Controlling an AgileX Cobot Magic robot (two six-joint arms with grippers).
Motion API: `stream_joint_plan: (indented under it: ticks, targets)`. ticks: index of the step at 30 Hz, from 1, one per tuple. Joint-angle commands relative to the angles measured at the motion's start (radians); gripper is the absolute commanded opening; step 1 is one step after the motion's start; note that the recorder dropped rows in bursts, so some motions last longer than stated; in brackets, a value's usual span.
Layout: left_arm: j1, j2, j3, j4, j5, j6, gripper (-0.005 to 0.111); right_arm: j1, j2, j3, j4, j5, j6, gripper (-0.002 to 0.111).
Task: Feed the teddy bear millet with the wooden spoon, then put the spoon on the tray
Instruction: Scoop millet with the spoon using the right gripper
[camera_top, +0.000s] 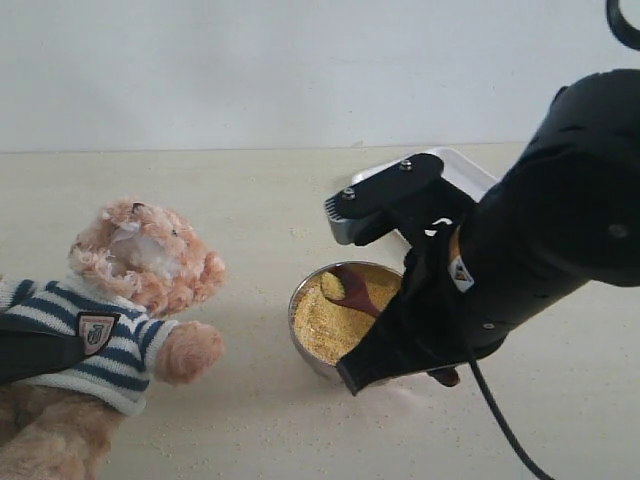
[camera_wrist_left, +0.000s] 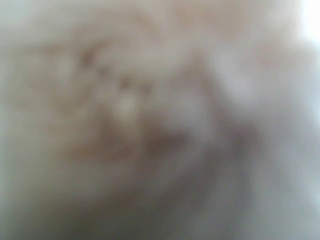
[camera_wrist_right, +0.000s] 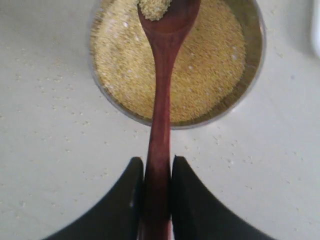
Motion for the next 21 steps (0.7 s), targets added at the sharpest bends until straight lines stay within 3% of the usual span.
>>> stream_joint_plan:
  ticks: [1, 21]
  targets:
    - [0.002, -0.001, -0.001, -0.022, 0.016, 0.007, 0.005, -0.025, -0.045, 0.052, 0.006, -0.036, -0.011, 0.0]
    - [0.002, -0.001, -0.001, -0.022, 0.016, 0.007, 0.005, -0.071, -0.099, 0.056, 0.09, -0.021, -0.066, 0.0]
